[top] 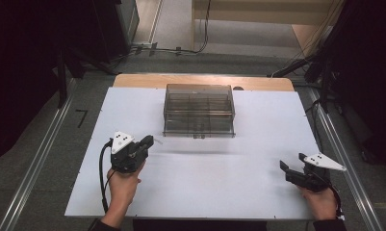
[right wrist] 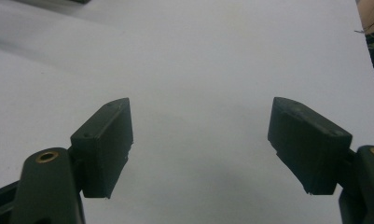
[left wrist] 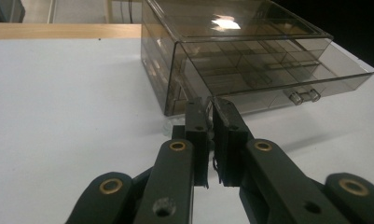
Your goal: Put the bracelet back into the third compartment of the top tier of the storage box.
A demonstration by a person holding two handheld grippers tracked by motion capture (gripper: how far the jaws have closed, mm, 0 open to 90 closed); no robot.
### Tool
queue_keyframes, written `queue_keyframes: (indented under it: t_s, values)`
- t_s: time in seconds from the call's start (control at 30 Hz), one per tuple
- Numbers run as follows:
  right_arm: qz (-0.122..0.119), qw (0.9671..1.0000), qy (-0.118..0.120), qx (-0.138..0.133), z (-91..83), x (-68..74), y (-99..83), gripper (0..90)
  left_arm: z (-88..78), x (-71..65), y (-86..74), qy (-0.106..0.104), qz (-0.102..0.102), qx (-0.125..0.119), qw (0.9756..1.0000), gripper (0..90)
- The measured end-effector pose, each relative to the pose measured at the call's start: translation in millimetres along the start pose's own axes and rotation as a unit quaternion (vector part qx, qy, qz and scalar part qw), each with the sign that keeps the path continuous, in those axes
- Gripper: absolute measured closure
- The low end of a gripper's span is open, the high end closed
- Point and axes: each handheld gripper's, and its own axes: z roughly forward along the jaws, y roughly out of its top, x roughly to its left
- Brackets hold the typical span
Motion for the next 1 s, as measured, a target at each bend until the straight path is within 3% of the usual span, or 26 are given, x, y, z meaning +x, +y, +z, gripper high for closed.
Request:
queue_keyframes:
  t_s: [1.0]
  values:
    - [0.001, 1.0000, 0.002, 0.003, 0.5, 0.1, 0.5, 20.4, 13.8, -27.6, 31.9, -0.030, 0.012, -0.002, 0.9995, 85.7]
